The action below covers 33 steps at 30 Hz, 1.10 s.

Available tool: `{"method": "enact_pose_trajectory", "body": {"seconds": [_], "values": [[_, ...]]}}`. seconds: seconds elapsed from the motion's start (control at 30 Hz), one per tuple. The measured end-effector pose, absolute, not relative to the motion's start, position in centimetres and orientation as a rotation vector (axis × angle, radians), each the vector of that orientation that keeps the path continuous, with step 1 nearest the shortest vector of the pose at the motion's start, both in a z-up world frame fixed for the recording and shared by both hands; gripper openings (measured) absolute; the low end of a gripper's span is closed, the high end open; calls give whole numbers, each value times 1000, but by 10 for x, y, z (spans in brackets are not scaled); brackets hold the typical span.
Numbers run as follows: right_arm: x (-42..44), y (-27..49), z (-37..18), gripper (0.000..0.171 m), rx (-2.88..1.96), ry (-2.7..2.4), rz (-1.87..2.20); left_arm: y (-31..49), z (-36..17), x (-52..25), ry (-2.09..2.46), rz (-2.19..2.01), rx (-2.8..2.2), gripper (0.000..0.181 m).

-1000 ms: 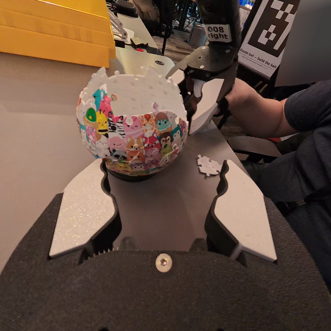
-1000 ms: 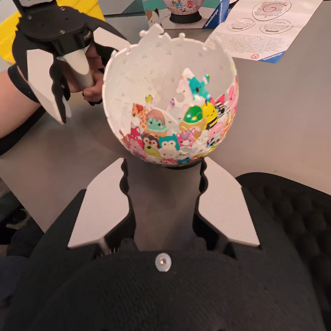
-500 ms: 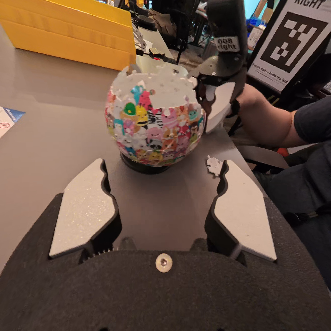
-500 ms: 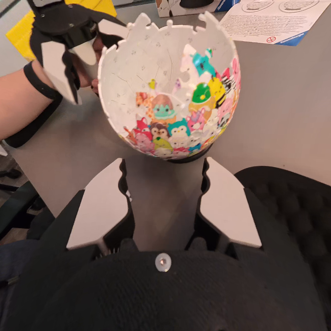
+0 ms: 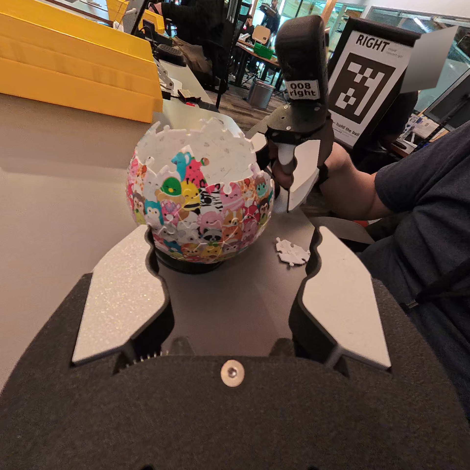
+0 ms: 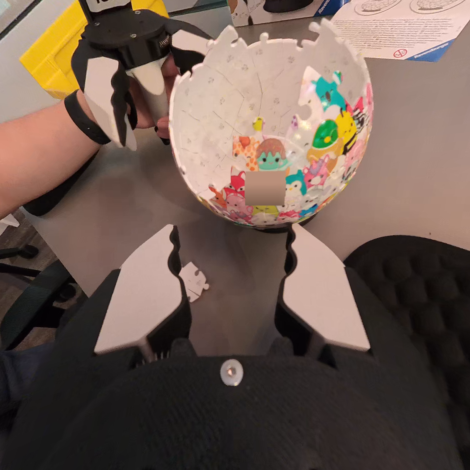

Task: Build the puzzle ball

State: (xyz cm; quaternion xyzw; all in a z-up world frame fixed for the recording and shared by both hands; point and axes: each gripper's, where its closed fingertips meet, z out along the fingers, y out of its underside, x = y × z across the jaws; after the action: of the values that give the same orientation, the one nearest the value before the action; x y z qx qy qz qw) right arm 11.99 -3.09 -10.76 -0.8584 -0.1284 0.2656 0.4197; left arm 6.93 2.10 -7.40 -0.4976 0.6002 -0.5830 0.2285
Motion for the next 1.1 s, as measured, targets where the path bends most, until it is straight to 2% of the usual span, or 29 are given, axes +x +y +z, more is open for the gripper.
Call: {"method": "enact_pose_trajectory", "body": {"seconds": [0.6,0.9,1.1], "values": [[133,-8,-107,94,-2148,-431,843,-7,-80,45,1628,-1499,-1446,112],[124,-28,-111,98,-2129,-434,648,32,-72,63,1543,-1556,-1433,114],[113,-32,-107,98,-2117,-421,652,26,-73,72,1573,-1612,-1411,112]]}}
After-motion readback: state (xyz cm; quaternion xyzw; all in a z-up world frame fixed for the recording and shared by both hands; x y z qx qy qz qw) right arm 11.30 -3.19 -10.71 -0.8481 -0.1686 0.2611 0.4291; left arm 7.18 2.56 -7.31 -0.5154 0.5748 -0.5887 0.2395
